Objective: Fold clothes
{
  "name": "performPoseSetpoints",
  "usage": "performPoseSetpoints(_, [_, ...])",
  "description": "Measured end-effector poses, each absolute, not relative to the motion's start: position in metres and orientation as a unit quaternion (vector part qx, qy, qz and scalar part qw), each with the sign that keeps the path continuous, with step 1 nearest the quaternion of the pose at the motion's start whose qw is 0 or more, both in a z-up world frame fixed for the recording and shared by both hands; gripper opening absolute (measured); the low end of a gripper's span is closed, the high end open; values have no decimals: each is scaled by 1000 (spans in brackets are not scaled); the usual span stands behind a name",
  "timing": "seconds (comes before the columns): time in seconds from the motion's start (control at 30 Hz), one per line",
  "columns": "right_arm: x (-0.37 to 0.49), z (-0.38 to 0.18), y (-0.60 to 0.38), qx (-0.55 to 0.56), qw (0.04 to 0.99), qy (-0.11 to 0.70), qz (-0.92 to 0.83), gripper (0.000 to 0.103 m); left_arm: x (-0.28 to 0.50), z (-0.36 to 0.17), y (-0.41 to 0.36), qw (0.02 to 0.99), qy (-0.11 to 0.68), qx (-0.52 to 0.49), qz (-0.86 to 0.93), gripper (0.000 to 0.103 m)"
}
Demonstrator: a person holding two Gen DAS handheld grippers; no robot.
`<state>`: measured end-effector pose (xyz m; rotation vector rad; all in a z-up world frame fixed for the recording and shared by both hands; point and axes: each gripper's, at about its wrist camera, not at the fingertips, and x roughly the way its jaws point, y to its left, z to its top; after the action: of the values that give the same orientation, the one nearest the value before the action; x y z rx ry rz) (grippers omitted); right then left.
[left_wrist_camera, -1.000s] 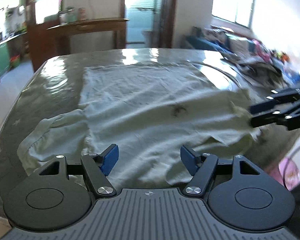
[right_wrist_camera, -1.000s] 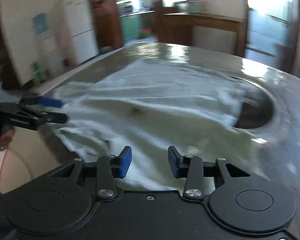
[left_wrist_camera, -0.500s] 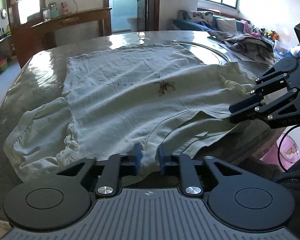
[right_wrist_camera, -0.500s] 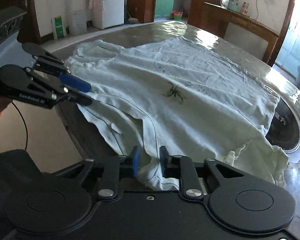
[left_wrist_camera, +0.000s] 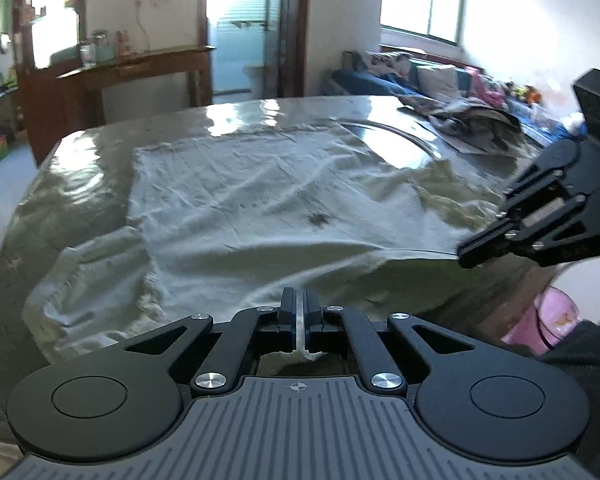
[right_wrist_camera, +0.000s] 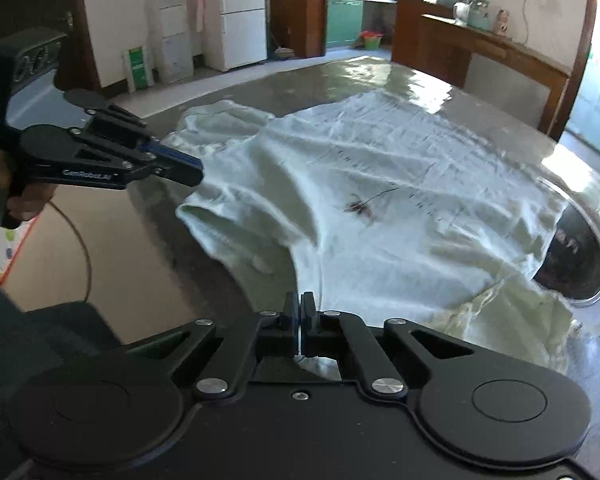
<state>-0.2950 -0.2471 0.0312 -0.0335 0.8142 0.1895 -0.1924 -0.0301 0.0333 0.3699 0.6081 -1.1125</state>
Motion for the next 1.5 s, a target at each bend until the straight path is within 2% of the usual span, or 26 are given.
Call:
performPoseSetpoints(0.07, [-295,28,-246,-21,909,404,95,1,-198,31,-34,791,274,193,-512,11])
performPoseSetpoints(0.13, [-295,26,-245,-24,907,409,97,1,-199,29,-38,793,269,206,-506,25])
performPoseSetpoints(0.2, [-294,28,-244,-29,908,406,102,2,-199,26,-41,796,266,215,-499,34])
performPoseSetpoints(0.27, [-293,33,-242,-35,912,394,104,5,-201,23,-42,798,263,224,-494,35])
performPoseSetpoints(0.4, [-288,30,-239,-45,913,393,102,19,-197,17,-45,794,274,231,-491,34])
performPoseSetpoints(0.47, [-284,28,-238,-46,913,393,102,20,-195,12,-48,793,282,236,-485,25])
performPoseSetpoints(0.5, [-282,26,-237,-44,913,391,103,20,-194,10,-49,794,285,238,-482,10])
performPoseSetpoints(0.6, [-279,26,-237,-41,914,391,105,26,-194,9,-48,799,283,240,-473,4])
performPoseSetpoints(0.7, [-277,29,-239,-36,916,386,106,32,-197,16,-40,804,269,237,-475,4])
performPoseSetpoints(1.0, [-238,16,-247,33,928,358,95,32,-194,11,-36,802,284,237,-469,4])
performPoseSetpoints(1.2, [-235,1,-233,27,913,385,134,33,-192,15,-36,798,291,235,-472,7])
performPoseSetpoints(1.37, [-252,11,-233,13,918,377,125,33,-194,24,-33,803,275,231,-476,26])
performPoseSetpoints(1.43, [-262,21,-244,29,926,361,107,37,-194,29,-31,805,269,223,-479,35])
performPoseSetpoints(1.5, [-268,28,-253,39,932,350,92,42,-193,33,-31,807,267,216,-481,36])
